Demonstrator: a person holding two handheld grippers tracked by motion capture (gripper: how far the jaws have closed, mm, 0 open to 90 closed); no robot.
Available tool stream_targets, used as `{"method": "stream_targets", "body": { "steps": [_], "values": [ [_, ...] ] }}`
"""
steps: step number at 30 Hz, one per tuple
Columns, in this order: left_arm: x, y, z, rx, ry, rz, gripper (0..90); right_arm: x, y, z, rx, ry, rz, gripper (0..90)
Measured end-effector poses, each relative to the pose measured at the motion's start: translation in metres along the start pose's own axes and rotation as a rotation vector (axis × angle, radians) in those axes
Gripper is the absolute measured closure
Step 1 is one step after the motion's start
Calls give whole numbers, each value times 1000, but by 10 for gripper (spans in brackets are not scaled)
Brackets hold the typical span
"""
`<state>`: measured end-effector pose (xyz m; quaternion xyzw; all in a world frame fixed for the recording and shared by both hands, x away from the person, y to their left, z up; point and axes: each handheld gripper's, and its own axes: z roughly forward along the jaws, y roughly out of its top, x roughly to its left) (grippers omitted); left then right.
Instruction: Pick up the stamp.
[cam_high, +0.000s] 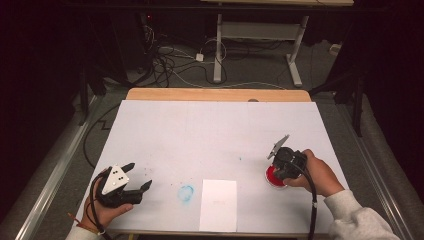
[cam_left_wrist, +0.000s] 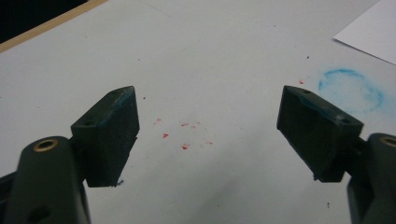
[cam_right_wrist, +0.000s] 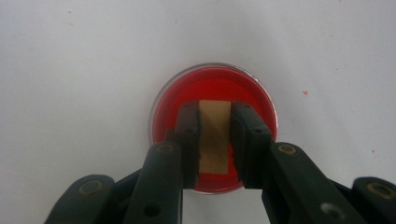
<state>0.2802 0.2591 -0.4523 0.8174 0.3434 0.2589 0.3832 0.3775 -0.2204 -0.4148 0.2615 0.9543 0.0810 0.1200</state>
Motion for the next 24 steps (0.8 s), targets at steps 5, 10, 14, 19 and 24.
{"method": "stream_targets", "body": {
  "steps": [5, 10, 14, 19, 24],
  "values": [
    [0, 0, 0, 1, -4, 3, 207, -1, 0, 4, 9, -10, 6, 757],
    [-1, 0, 1, 4, -7, 4, 208, -2, -1, 5, 8, 0, 1, 763],
    [-1, 0, 1, 5, -7, 4, 209, -3, 0, 6, 15, 4, -13, 765],
    [0, 0, 1, 6, -6, 7, 210, -2, 0, 6, 18, 5, -20, 766],
    [0, 0, 2, 6, -12, 3, 211, -3, 0, 6, 14, 9, -14, 767]
  ]
}}
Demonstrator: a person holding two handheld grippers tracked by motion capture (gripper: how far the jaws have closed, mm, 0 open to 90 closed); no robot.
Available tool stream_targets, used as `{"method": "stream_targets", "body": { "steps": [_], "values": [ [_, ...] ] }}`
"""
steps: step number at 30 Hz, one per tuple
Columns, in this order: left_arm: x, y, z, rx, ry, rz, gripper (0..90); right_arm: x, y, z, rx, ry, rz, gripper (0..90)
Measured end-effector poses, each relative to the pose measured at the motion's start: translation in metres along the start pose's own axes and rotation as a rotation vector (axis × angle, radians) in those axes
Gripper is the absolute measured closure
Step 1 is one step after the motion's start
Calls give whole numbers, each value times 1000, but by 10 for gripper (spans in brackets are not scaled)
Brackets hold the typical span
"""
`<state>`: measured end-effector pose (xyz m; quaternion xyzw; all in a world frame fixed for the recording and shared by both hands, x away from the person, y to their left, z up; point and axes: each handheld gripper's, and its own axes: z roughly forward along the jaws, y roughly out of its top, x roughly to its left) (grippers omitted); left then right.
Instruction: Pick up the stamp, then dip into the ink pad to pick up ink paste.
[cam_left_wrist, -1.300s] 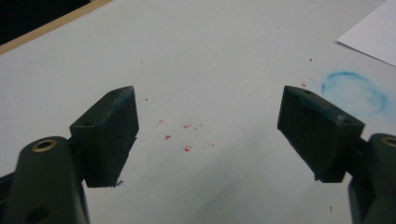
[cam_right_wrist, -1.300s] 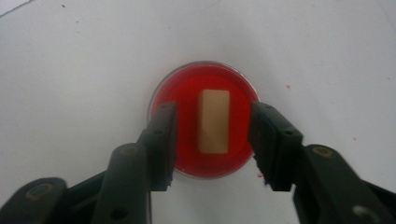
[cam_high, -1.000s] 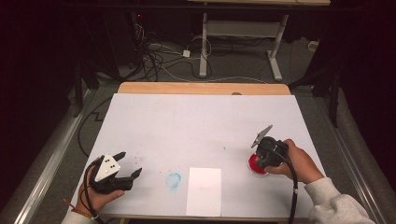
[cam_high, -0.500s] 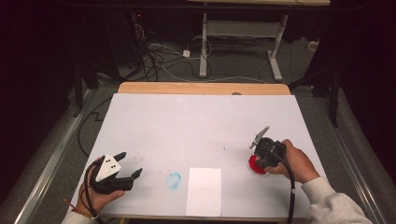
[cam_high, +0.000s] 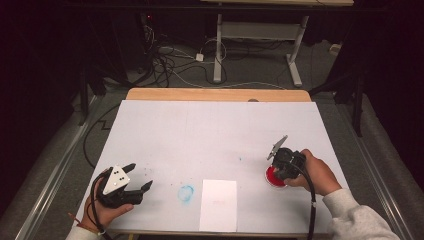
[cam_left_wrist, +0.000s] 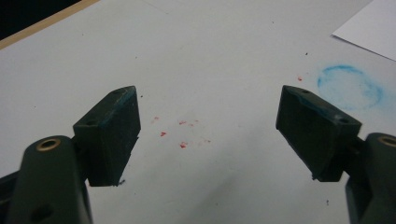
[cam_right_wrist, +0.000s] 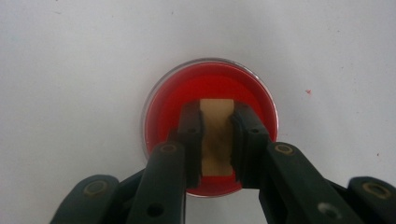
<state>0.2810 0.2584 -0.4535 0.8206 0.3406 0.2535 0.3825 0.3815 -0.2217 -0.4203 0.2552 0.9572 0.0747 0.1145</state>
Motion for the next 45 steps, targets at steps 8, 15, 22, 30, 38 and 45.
{"method": "stream_targets", "body": {
  "steps": [8, 15, 22, 30, 38, 45],
  "values": [
    [2, -2, 4, 11, -8, -4, 208, 0, 0, 1, -2, 4, -5, 768],
    [2, -3, 2, 10, -10, -5, 210, 0, -1, 0, -8, 2, -6, 767],
    [3, -4, 3, 11, -16, -10, 210, -2, -7, -7, -59, -3, 19, 766],
    [1, -5, 3, 17, -19, -5, 210, -9, -13, -42, -143, -32, 50, 766],
    [1, -7, -2, 20, -8, -10, 211, -12, -12, -76, -188, -78, 37, 766],
    [0, -9, -2, 31, -3, -12, 210, -12, -6, -89, -181, -81, 16, 765]
  ]
}}
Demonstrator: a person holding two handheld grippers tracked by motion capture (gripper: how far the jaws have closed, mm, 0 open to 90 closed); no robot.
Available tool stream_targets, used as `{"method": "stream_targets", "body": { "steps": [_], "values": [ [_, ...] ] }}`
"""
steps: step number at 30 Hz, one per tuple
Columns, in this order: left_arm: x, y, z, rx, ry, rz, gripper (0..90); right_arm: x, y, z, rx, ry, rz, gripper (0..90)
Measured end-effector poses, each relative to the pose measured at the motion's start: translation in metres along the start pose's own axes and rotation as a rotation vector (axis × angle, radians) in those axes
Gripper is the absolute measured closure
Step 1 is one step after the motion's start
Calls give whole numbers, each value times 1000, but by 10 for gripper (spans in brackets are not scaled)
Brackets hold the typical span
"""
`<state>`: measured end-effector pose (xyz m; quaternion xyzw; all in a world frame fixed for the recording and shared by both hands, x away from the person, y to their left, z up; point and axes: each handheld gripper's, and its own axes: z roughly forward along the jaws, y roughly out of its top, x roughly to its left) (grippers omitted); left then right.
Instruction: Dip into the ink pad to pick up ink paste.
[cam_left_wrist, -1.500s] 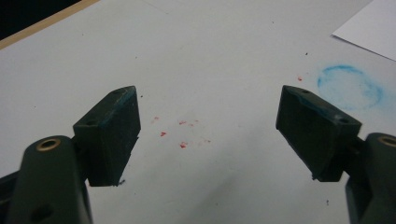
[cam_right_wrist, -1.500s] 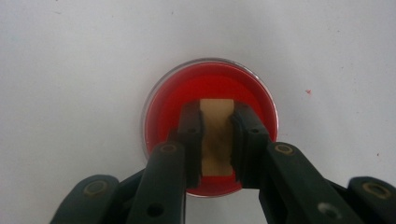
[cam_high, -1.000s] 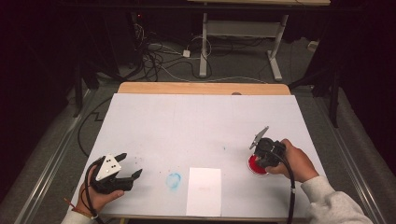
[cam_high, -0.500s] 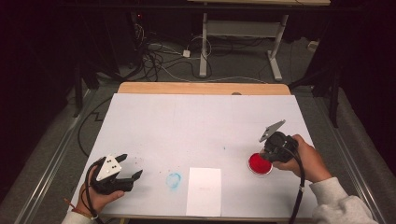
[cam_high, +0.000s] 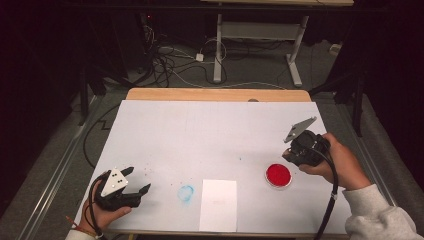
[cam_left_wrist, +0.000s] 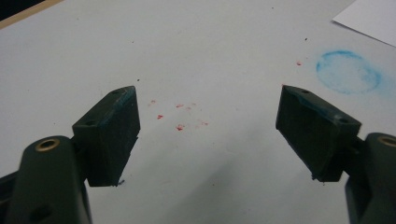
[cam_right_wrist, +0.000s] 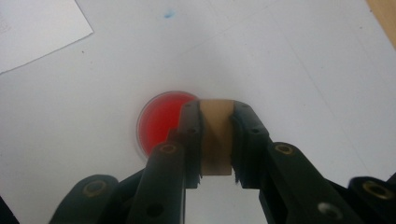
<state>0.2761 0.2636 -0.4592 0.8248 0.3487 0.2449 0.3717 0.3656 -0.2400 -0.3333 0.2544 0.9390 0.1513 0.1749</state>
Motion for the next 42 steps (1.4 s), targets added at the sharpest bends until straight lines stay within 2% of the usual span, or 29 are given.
{"method": "stream_targets", "body": {
  "steps": [5, 14, 22, 26, 33, 42],
  "values": [
    [-2, 2, 0, 3, 1, 13, 210, 4, 4, 7, 17, 12, -18, 765],
    [-3, 0, -1, 6, 3, 12, 210, 16, -3, 58, 115, 73, -40, 765],
    [-4, 0, 1, 20, -3, 22, 209, 21, -10, 86, 164, 104, -31, 765],
    [-3, 0, 1, 17, -2, 18, 209, 20, -11, 88, 159, 110, -20, 766],
    [-4, 0, 0, 26, 1, 24, 208, 25, -11, 89, 163, 84, -33, 767],
    [-5, 0, 0, 21, -3, 28, 208, 24, -12, 90, 160, 89, -27, 767]
  ]
}}
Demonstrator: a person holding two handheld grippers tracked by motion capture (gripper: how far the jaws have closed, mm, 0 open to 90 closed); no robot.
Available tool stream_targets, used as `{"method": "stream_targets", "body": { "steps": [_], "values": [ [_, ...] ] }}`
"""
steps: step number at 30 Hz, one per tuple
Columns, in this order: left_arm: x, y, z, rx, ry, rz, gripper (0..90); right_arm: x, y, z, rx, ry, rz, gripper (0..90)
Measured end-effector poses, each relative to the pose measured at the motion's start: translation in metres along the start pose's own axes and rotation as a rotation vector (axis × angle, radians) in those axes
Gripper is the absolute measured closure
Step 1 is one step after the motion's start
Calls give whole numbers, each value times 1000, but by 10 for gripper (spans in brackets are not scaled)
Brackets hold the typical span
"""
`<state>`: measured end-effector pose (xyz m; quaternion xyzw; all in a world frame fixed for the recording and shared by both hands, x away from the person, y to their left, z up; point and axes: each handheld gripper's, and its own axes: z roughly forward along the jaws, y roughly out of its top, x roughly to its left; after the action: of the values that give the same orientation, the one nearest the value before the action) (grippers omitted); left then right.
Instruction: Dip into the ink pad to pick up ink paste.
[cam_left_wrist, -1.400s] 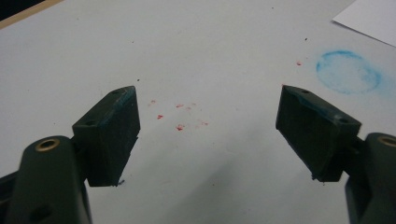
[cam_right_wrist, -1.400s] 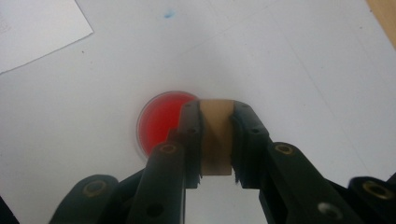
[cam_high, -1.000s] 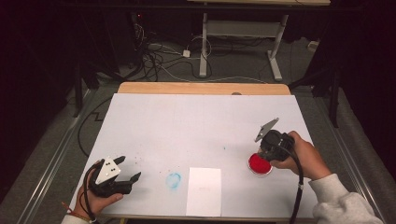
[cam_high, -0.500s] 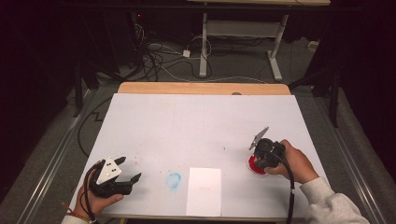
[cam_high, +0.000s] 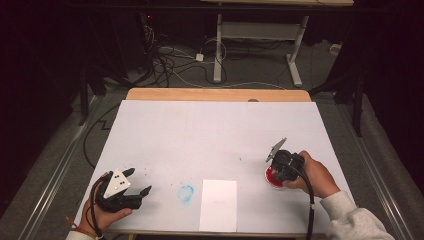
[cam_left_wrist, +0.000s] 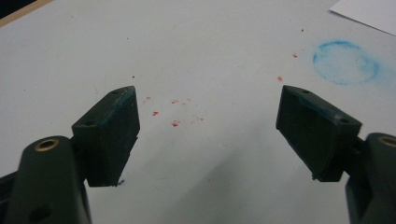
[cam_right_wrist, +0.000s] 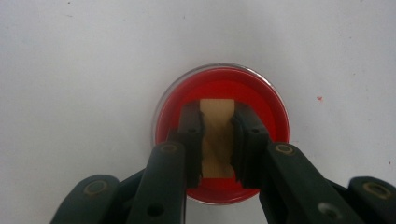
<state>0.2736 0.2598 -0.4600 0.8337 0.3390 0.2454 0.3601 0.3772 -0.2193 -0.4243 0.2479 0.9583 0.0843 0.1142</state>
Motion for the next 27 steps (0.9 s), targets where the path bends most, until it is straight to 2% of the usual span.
{"method": "stream_targets", "body": {
  "steps": [7, 12, 17, 20, 27],
  "values": [
    [-1, 0, 1, 3, -7, 4, 210, 0, 0, 0, 4, 0, 1, 767],
    [-1, 0, 1, 18, 9, 21, 210, 1, 1, 0, 13, -9, -3, 767],
    [-2, 0, -1, 8, 8, 20, 210, -1, 3, -4, 20, 0, -7, 765],
    [-1, 0, -1, 7, 9, 18, 210, -1, 4, -18, -16, -16, -8, 765],
    [-2, 0, -1, 10, 7, 24, 208, -6, 9, -69, -91, -72, -13, 763]
  ]
}}
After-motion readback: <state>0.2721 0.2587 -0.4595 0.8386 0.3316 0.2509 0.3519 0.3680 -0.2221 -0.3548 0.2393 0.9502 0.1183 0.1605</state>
